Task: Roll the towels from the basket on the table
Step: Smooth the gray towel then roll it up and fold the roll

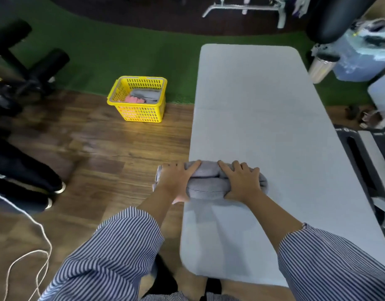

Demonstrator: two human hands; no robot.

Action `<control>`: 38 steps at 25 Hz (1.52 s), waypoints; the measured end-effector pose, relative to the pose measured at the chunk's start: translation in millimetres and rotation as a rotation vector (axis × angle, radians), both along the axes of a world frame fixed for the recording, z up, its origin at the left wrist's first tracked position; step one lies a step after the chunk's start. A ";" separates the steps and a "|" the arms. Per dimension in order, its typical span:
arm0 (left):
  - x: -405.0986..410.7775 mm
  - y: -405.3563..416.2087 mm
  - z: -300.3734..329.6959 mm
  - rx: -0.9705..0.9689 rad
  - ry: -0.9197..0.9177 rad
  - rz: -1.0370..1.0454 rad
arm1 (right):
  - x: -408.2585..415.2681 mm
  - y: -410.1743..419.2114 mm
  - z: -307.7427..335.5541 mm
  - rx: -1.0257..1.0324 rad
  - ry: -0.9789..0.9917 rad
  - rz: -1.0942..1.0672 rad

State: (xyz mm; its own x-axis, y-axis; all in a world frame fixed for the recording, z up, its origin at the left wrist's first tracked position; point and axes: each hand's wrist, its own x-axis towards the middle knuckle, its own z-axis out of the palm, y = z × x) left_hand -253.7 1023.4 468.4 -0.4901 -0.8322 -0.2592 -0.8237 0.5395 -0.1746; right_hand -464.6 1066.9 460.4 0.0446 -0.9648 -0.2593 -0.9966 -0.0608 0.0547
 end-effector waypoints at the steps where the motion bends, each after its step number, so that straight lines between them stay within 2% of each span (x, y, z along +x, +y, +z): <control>1: 17.3 -6.5 2.8 -0.009 -0.006 0.026 | 15.9 -10.9 2.8 -0.016 0.000 0.028; 12: 267.7 -113.8 28.9 -0.090 -0.048 0.196 | 253.3 -153.7 9.7 -0.107 -0.122 0.232; 15: 305.5 -145.6 30.5 -0.076 -0.067 0.185 | 289.8 -183.4 11.0 -0.098 -0.145 0.215; 22: 322.6 -260.4 20.5 -0.072 -0.044 0.156 | 309.3 -294.5 5.1 -0.061 -0.137 0.184; 31: 318.8 -493.1 24.7 -0.076 -0.021 0.237 | 303.0 -533.7 10.1 -0.091 -0.114 0.217; 38: 331.6 -618.2 -8.5 0.059 0.013 0.270 | 315.1 -664.2 -8.2 0.020 -0.085 0.246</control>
State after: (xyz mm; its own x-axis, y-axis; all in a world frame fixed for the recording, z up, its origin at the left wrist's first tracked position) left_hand 77.9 405.2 459.9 -0.2563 -0.9168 -0.3063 -0.9410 0.3091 -0.1379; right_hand -149.6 402.7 452.2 0.3002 -0.9167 -0.2638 -0.9526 -0.3026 -0.0325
